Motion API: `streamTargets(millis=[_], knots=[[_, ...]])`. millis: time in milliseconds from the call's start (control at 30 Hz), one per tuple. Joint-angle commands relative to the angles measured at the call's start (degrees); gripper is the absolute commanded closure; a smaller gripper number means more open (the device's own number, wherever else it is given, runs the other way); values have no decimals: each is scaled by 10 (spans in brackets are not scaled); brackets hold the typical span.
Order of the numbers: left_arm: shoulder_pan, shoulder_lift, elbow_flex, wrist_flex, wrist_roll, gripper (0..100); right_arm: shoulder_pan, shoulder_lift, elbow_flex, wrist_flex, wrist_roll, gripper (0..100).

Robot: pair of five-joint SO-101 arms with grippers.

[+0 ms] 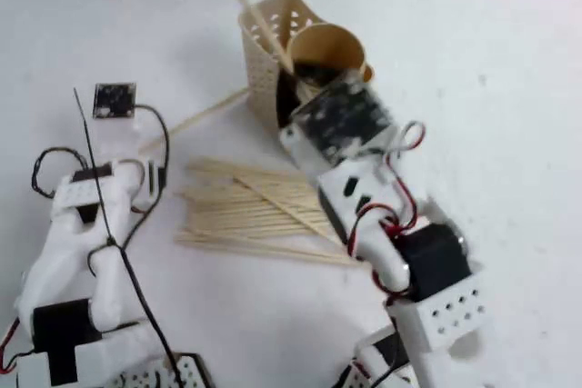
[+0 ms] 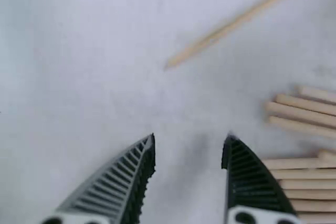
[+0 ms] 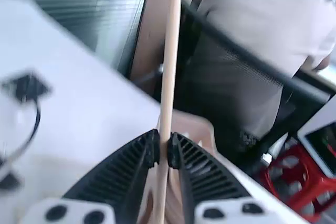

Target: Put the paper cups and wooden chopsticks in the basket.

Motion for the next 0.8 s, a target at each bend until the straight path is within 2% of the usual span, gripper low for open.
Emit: streamTargets(millis=[0, 133, 267, 567, 767], knots=[[7, -2, -22, -2, 1, 785, 8, 60, -97, -80, -59, 982], [6, -2, -22, -2, 1, 785, 3, 158, -164, -161, -95, 978], [6, -2, -21, -2, 1, 784, 8, 266, -219, -236, -91, 980], [6, -2, -21, 1, 1, 784, 12, 378, -230, -364, -88, 981], [7, -2, -21, 3, 1, 783, 6, 433, -230, -417, 22, 981]])
